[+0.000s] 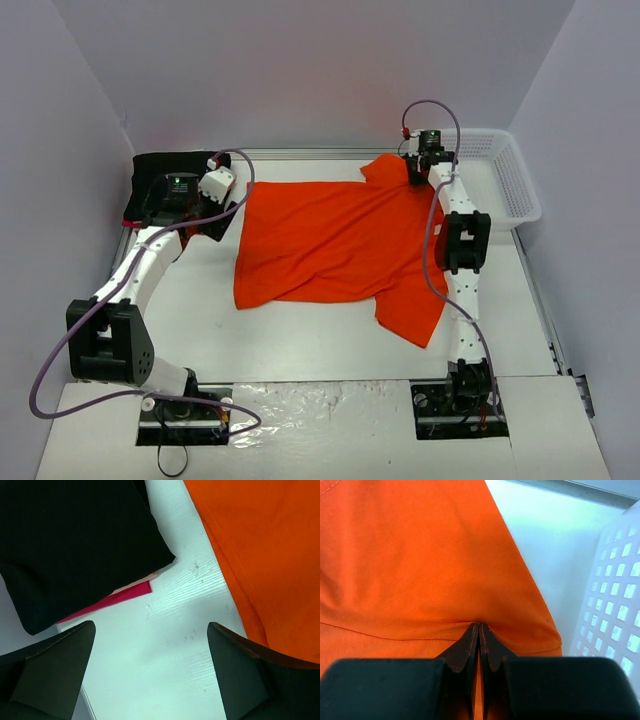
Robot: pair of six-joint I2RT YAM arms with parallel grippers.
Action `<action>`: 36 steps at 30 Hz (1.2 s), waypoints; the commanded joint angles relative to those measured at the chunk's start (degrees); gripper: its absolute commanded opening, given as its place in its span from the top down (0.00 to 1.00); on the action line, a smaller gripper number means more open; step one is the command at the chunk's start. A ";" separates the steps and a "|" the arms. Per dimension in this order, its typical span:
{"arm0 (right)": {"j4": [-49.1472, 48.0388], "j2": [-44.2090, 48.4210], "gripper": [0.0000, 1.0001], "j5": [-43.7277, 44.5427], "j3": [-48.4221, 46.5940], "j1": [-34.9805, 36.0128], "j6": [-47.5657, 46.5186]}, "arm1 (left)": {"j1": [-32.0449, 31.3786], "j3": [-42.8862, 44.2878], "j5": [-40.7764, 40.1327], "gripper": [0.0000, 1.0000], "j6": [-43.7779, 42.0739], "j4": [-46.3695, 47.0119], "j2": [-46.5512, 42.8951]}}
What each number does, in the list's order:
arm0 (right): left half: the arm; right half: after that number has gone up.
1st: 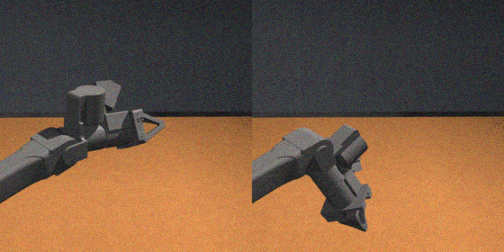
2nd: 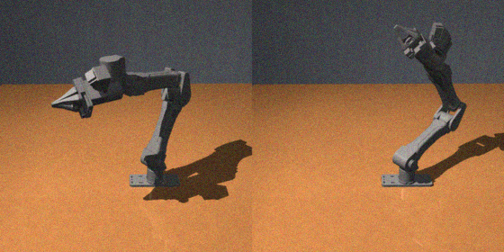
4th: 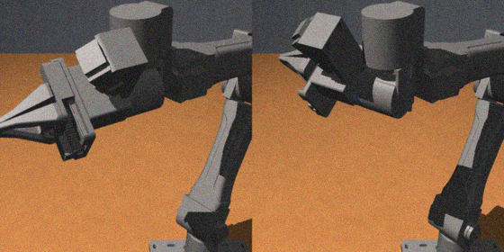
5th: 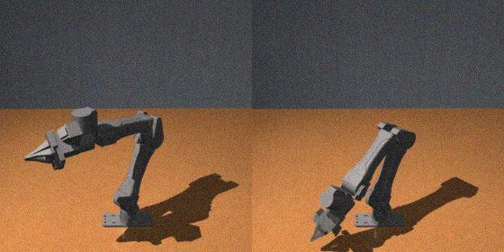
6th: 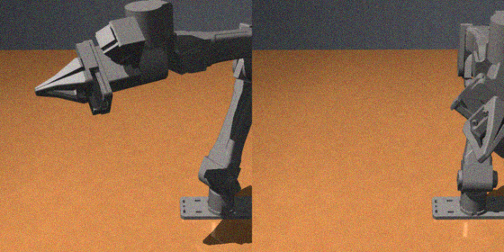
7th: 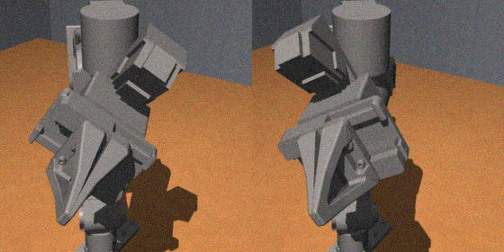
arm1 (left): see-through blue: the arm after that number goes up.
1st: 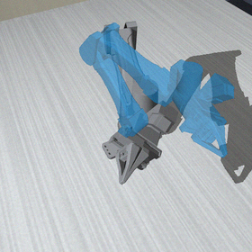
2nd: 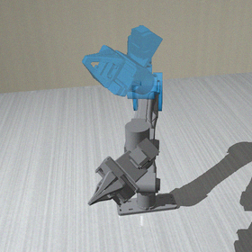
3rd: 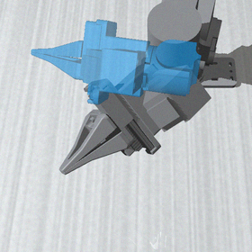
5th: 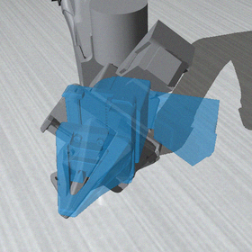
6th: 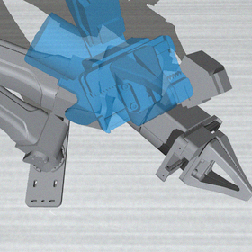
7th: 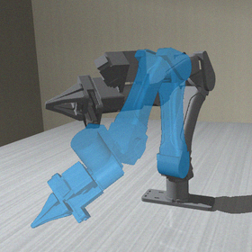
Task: Fold and stack the t-shirts
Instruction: Flatten out the tshirt, then grap the side of the flattened tshirt closest away from the robot with both arms
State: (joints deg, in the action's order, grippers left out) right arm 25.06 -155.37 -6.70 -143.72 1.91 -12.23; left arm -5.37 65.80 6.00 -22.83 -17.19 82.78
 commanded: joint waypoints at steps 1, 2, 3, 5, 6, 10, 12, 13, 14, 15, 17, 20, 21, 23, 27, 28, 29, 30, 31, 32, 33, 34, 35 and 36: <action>5.97 -3.72 1.00 0.82 2.03 0.81 -2.53 | -0.52 0.65 1.20 0.06 0.94 -0.21 -1.31; 5.79 -2.32 1.00 0.72 2.48 1.25 -3.32 | -0.61 0.47 1.38 0.06 0.86 -0.04 -1.40; 5.62 -1.52 1.00 0.72 2.92 2.03 -4.46 | -0.87 0.30 1.47 0.06 0.77 -0.04 -1.48; 5.53 1.46 1.00 0.20 4.50 2.92 -5.34 | -1.05 0.21 1.56 0.06 0.51 -0.38 -1.66; 5.35 2.60 1.00 0.37 4.94 3.62 -5.78 | -1.05 0.29 1.82 0.06 0.33 -0.56 -1.92; 5.26 11.11 0.90 0.10 7.48 5.81 -6.31 | -1.14 0.73 2.09 0.06 -1.07 -1.79 -3.41; 5.18 14.55 0.87 1.07 10.20 6.78 -6.58 | -1.14 0.73 2.00 0.06 -2.22 -2.23 -4.99; 5.09 17.88 0.84 1.51 11.00 7.57 -6.32 | -1.14 0.65 1.82 0.06 -2.65 -2.49 -5.52; 5.17 19.47 0.70 1.86 13.01 7.93 -6.23 | -1.14 0.47 1.91 0.06 -3.70 -3.02 -6.66; 5.18 21.32 0.66 1.95 14.33 8.11 -6.23 | -1.14 0.38 2.00 0.06 -4.32 -3.29 -7.28; 5.18 26.51 0.57 1.95 17.32 8.37 -6.05 | -1.14 0.03 3.31 0.06 -6.86 -5.91 -9.12; 5.09 34.41 0.54 2.39 25.75 8.20 -6.66 | -1.14 -0.93 10.57 0.06 -13.52 -14.68 -10.88; 5.09 36.61 0.54 2.57 31.17 8.02 -6.84 | -1.23 -2.16 12.87 0.06 -15.30 -17.15 -12.11; 5.09 43.20 0.53 2.31 36.73 7.41 -7.28 | -1.84 -4.09 17.35 0.06 -19.51 -23.57 -13.61; 5.00 55.24 0.52 0.72 49.48 6.35 -8.25 | -4.73 -10.59 19.05 0.06 -23.83 -29.91 -17.30; 4.91 59.79 0.51 0.46 53.68 6.26 -8.42 | -5.44 -13.48 19.05 0.06 -24.01 -30.35 -18.00; 4.82 61.92 0.50 0.11 55.81 6.17 -8.60 | -6.23 -14.98 18.96 0.06 -23.58 -29.84 -18.70; 4.82 65.94 0.49 -0.07 57.74 6.17 -8.86 | -7.45 -16.57 18.79 0.06 -23.32 -29.22 -19.93; 4.56 67.90 0.49 -0.07 61.33 6.09 -8.95 | -8.08 -17.97 18.79 0.06 -23.14 -27.39 -20.55; 4.39 69.57 0.49 -0.07 63.02 6.09 -8.95 | -8.52 -20.42 18.52 0.06 -21.75 -25.89 -20.99; 4.04 71.33 0.49 0.02 64.60 6.00 -8.95 | -8.78 -21.41 19.04 0.06 -21.21 -24.66 -21.52; 3.77 74.22 0.49 0.28 66.27 5.91 -8.87 | -9.05 -22.20 19.66 0.06 -21.12 -23.08 -21.44; 3.42 75.46 0.49 0.63 69.16 5.82 -8.78 | -9.14 -22.99 20.01 0.06 -20.77 -22.28 -20.91; 2.63 77.74 0.49 1.07 70.49 5.65 -8.69 | -9.22 -23.26 20.28 0.06 -20.50 -21.58 -20.30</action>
State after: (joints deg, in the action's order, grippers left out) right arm 28.32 -82.41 -6.02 -76.95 7.60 -20.47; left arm -14.22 42.48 23.73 -43.24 -41.91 62.92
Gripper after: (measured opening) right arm 0.508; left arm 0.945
